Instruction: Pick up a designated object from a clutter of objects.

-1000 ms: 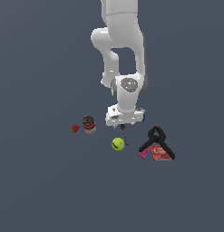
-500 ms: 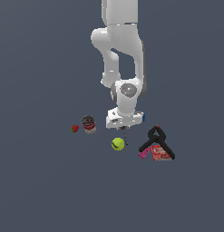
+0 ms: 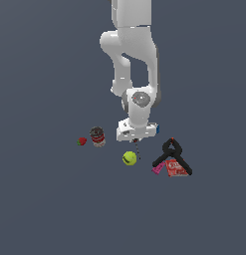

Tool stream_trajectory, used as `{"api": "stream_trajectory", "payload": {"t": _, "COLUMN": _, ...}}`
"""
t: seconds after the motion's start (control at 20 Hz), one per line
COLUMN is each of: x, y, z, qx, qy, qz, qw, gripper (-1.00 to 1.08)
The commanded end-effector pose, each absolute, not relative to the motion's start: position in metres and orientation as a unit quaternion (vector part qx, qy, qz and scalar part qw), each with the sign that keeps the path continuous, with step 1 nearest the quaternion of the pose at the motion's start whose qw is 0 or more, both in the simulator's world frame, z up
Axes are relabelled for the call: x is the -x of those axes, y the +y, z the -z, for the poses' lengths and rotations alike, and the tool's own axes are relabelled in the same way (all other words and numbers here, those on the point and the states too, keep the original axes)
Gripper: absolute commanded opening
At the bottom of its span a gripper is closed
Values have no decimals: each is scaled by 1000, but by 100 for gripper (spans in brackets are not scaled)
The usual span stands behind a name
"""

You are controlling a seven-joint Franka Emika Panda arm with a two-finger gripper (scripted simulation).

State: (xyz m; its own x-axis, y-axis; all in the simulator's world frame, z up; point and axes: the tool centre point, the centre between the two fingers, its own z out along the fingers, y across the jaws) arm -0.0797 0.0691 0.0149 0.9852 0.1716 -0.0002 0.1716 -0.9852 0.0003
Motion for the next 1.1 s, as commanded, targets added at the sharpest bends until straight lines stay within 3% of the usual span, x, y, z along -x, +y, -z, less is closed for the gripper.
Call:
{"api": "stream_trajectory", "payload": {"t": 0.0, "x": 80, "y": 69, "z": -15, "qx": -996, "qy": 86, "qz": 0, "qw": 0, "gripper": -100}}
{"api": "stream_trajectory", "payload": {"t": 0.5, "x": 82, "y": 62, "z": -40, "qx": -996, "qy": 86, "qz": 0, "qw": 0, "gripper": -100}}
{"api": "stream_trajectory", "payload": {"t": 1.05, "x": 89, "y": 41, "z": -115, "qx": -996, "qy": 87, "qz": 0, "qw": 0, "gripper": -100}}
